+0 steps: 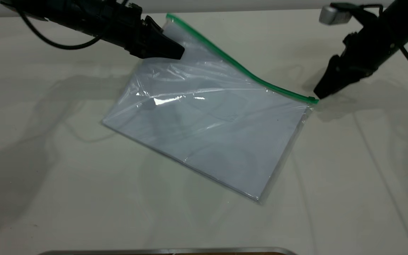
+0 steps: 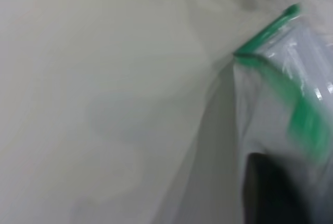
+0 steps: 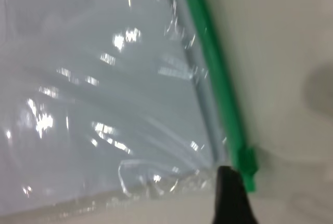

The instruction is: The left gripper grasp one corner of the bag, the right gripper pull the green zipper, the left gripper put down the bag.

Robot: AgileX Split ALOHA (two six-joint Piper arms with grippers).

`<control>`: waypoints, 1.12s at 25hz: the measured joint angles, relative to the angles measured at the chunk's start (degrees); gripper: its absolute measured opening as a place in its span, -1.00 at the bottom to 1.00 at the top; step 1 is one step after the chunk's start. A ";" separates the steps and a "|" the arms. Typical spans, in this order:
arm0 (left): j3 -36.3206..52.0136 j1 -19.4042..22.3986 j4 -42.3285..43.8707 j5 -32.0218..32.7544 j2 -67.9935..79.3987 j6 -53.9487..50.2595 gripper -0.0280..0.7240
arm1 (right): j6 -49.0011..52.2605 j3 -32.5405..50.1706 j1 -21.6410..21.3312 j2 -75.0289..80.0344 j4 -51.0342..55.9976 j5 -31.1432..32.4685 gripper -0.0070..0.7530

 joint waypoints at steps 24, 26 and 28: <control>0.00 0.84 49.99 3.85 -50.37 -72.86 0.76 | 27.06 -4.50 0.00 -55.15 -9.37 11.21 0.56; 0.00 0.84 52.71 6.24 -54.50 -76.17 0.74 | 30.84 -4.50 0.00 -59.00 -12.14 14.65 0.56; 0.00 0.84 54.92 8.93 -58.52 -79.43 0.70 | 34.16 -4.50 0.00 -62.38 -14.77 17.52 0.55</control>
